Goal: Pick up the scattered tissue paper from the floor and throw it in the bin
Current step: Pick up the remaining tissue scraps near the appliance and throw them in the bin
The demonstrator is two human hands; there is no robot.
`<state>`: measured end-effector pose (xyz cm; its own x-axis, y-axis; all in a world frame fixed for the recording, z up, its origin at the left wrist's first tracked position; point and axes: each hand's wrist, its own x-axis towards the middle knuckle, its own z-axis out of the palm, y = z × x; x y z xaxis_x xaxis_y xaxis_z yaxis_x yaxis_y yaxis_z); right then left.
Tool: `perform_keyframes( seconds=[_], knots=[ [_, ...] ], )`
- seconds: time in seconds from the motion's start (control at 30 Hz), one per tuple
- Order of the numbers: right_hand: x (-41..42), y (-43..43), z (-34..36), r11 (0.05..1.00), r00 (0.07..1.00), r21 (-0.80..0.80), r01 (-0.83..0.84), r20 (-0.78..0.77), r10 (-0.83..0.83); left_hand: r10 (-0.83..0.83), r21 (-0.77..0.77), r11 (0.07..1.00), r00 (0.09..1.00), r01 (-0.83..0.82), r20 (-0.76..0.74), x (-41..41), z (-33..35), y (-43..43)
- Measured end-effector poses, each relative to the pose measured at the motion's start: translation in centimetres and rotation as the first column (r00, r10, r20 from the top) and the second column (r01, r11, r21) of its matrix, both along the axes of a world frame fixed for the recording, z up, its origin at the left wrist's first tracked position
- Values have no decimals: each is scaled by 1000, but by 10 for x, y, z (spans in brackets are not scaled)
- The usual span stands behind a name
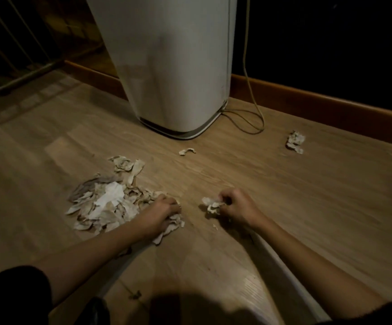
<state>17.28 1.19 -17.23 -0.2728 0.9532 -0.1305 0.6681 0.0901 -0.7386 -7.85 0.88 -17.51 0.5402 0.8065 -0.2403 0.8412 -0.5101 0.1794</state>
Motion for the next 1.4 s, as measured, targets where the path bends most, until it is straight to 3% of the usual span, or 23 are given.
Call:
perform_keyframes(
  seconds=[0.13,0.23,0.3,0.47,0.6,0.8,1.0,1.27,1.4],
  knots=[
    [-7,-58,-27,977,986,166,-132,127,112,30,20,999,998,-31,48,3,1,20],
    [-16,-78,-45,928,969,334,-166,230,91,74,32,996,989,-78,128,4,7,38],
    [-20,-73,-45,919,966,352,-176,240,93,102,38,993,979,-111,175,6,15,50],
    [-1,-41,-31,974,994,211,85,54,-99,137,60,985,950,-160,279,31,46,75],
    [44,-26,7,912,938,222,346,-53,-343,38,99,992,934,-78,356,94,81,88],
    [150,-13,81,719,780,325,615,-115,-615,-158,149,984,852,95,499,255,144,95],
    [300,-77,173,425,537,444,789,-159,-829,-235,145,972,680,187,695,439,215,58],
    [478,-185,268,37,225,578,815,-257,-940,-352,157,889,422,430,835,654,305,-44],
    [536,-223,291,-111,134,611,784,-341,-930,-183,24,893,315,448,931,731,329,-93]
  ],
)
